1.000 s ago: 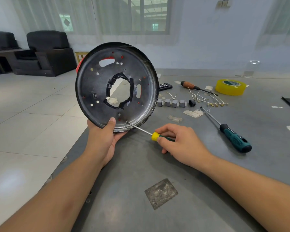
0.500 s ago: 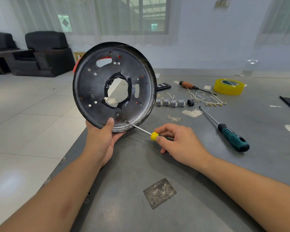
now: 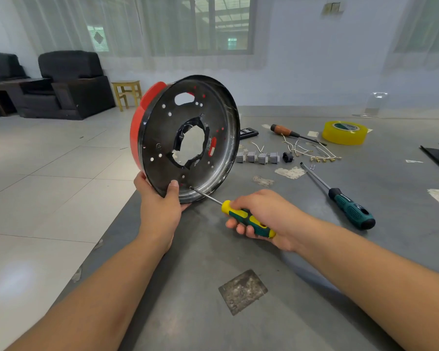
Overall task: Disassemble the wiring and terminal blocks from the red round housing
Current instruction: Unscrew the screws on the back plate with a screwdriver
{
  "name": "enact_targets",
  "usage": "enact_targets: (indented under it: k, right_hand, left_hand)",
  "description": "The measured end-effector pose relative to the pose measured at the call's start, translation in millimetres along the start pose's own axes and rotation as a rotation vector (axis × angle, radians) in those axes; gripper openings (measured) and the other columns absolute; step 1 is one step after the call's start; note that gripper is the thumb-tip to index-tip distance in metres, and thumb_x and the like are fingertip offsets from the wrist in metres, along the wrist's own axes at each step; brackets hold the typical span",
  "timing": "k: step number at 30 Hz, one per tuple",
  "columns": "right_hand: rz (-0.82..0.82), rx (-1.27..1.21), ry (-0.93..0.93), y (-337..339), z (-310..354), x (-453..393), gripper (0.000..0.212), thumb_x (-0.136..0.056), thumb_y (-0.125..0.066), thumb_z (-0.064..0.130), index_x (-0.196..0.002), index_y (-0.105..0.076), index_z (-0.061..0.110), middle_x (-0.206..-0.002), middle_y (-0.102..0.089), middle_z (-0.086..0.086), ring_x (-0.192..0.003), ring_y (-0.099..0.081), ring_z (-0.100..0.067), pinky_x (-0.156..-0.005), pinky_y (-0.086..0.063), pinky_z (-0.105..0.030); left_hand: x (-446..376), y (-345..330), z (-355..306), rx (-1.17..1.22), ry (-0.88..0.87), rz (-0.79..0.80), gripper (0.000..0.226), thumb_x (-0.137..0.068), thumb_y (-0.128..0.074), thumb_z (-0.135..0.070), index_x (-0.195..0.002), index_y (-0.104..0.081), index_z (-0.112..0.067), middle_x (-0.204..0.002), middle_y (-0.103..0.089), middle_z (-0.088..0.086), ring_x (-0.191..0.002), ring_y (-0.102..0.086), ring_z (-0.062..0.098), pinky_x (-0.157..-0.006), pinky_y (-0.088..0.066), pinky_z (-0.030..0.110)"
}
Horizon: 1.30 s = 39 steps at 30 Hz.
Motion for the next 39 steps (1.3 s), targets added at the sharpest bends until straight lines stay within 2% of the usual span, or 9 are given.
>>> enact_targets:
  k: [5,7,9,17,21,24,27,35,39]
  right_hand:
    - [-0.297,1.005,0.542,-3,46,15,0.030,-0.100,-0.052,0.039,-0.090,-0.064,0.014,-0.076,-0.072,-0.006,-0.067,-0.066,-0.027,-0.060,-0.052,-0.037]
    - [-0.475,1.538,0.880,-28,59,40,0.011,-0.092,-0.062,0.024,-0.097,-0.063,0.015,-0.077,-0.065,-0.006,-0.066,-0.064,-0.031,-0.048,-0.039,-0.033]
    - [-0.551,1.762,1.054,-43,63,56,0.033,-0.064,-0.073,0.006,-0.096,-0.069,0.013,-0.068,-0.059,-0.003,-0.054,-0.059,-0.027,-0.046,-0.025,-0.028]
    - [-0.537,1.294,0.857,-6,73,40,0.025,-0.093,-0.060,0.049,-0.117,-0.062,0.041,-0.107,-0.063,0.010,-0.099,-0.064,-0.027,-0.071,-0.045,-0.035]
    - [-0.439,0.733,0.669,22,71,22,0.014,-0.079,-0.072,0.039,-0.093,-0.073,0.038,-0.113,-0.064,0.014,-0.101,-0.063,-0.010,-0.086,-0.048,-0.032]
    - [-0.364,0.157,0.496,41,59,13,0.012,-0.077,-0.072,0.017,-0.081,-0.077,0.028,-0.089,-0.072,0.000,-0.070,-0.073,-0.014,-0.062,-0.060,-0.033]
    - [-0.319,-0.173,0.471,46,48,12,0.006,-0.082,-0.081,0.013,-0.079,-0.077,0.017,-0.084,-0.073,-0.005,-0.074,-0.073,-0.019,-0.061,-0.060,-0.034]
    - [-0.196,-0.430,0.638,32,47,18,0.023,-0.082,-0.081,0.039,-0.082,-0.076,0.017,-0.103,-0.072,-0.022,-0.094,-0.074,-0.030,-0.075,-0.061,-0.036]
    - [-0.307,-0.059,0.770,29,57,34,0.026,-0.093,-0.061,0.056,-0.089,-0.067,0.030,-0.089,-0.076,-0.005,-0.086,-0.076,-0.018,-0.071,-0.062,-0.035]
  left_hand:
    - [0,0,-1,-0.010,-0.018,0.000,0.048,-0.105,-0.058,-0.006,-0.137,-0.036,-0.034,-0.128,-0.057,-0.019,-0.105,-0.071,0.002,-0.075,-0.064,0.033]
    - [0,0,0,-0.011,-0.013,-0.002,0.047,-0.105,-0.057,-0.006,-0.136,-0.036,-0.034,-0.126,-0.057,-0.020,-0.107,-0.070,0.004,-0.076,-0.065,0.036]
    - [-1,1,4,0.003,0.013,-0.014,0.044,-0.105,-0.057,-0.006,-0.133,-0.037,-0.033,-0.125,-0.058,-0.018,-0.111,-0.068,0.010,-0.077,-0.065,0.038]
    - [-4,5,9,0.001,0.032,-0.037,0.047,-0.105,-0.058,-0.007,-0.135,-0.035,-0.033,-0.124,-0.057,-0.020,-0.108,-0.069,0.007,-0.076,-0.065,0.038]
    - [-6,7,9,-0.007,0.039,-0.046,0.044,-0.104,-0.059,-0.008,-0.135,-0.035,-0.029,-0.120,-0.059,-0.020,-0.107,-0.068,0.006,-0.075,-0.065,0.036]
    - [-6,8,10,0.000,0.059,-0.067,0.041,-0.104,-0.059,-0.007,-0.132,-0.035,-0.026,-0.120,-0.058,-0.016,-0.107,-0.069,0.010,-0.074,-0.065,0.035]
    - [-7,8,11,0.004,0.071,-0.083,0.041,-0.104,-0.058,-0.006,-0.131,-0.035,-0.027,-0.119,-0.057,-0.015,-0.106,-0.069,0.010,-0.072,-0.065,0.033]
    - [-8,9,11,0.004,0.082,-0.091,0.040,-0.105,-0.057,-0.006,-0.131,-0.034,-0.026,-0.119,-0.055,-0.017,-0.108,-0.067,0.010,-0.081,-0.065,0.040]
    - [-8,11,12,0.000,0.088,-0.106,0.040,-0.105,-0.057,-0.006,-0.130,-0.034,-0.027,-0.117,-0.055,-0.018,-0.107,-0.067,0.009,-0.076,-0.065,0.036]
Point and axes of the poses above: each hand's wrist, its own x-axis away from the middle knuckle, its own y-axis out of the back of the hand, z = x × y, the point moved 10 cm from there along -x, towards the middle knuckle
